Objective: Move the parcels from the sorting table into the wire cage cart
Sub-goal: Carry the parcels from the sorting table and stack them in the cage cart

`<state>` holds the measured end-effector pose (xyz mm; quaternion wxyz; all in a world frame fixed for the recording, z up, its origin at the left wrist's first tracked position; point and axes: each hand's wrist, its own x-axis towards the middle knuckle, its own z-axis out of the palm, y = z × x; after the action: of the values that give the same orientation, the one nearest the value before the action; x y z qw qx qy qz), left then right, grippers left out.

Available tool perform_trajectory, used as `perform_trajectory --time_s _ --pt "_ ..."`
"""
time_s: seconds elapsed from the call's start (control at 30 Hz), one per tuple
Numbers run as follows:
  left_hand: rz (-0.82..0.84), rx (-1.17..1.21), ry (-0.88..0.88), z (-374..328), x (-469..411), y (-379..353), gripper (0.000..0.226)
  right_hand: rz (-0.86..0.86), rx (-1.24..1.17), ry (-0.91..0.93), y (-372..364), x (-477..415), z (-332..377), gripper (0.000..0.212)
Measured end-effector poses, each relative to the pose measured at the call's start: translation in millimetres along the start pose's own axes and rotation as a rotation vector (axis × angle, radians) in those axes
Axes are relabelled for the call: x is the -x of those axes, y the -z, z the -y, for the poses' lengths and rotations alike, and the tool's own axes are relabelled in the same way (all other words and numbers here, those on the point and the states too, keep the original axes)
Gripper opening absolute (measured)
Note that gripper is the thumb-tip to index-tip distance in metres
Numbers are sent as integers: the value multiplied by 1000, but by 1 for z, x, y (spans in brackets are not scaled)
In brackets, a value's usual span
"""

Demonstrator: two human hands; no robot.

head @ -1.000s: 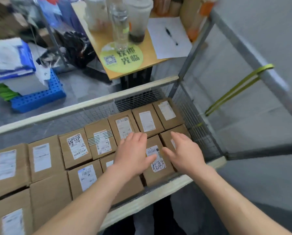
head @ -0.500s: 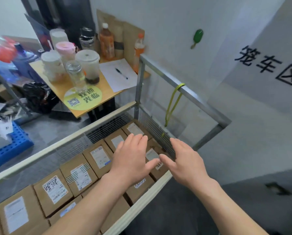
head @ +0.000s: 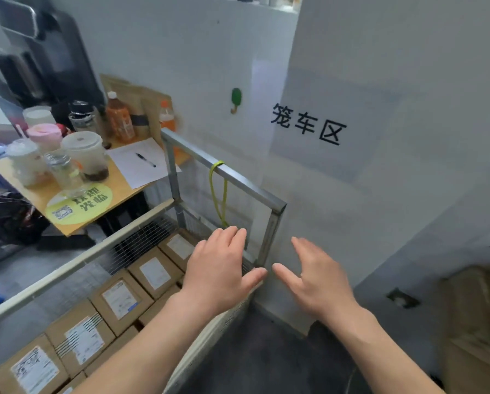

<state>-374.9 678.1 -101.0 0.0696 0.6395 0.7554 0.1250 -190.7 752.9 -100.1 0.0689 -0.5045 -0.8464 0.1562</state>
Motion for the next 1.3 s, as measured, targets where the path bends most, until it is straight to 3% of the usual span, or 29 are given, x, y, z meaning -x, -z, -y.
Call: perform_trajectory --time_s 0.2,0.37,0.6,1.3 --pt "-39 1 -69 -75 -11 -3 84 -63 -4 -111 40 29 -60 74" --pt "-46 -24 -174 -129 -20 -5 83 -109 26 -188 70 54 -99 55" --pt "-23 -20 -324 -175 -28 -11 80 -126 65 -310 99 91 -126 59" --pt "90 -2 -652 -188 -11 8 74 -243 41 -693 103 173 -85 74"
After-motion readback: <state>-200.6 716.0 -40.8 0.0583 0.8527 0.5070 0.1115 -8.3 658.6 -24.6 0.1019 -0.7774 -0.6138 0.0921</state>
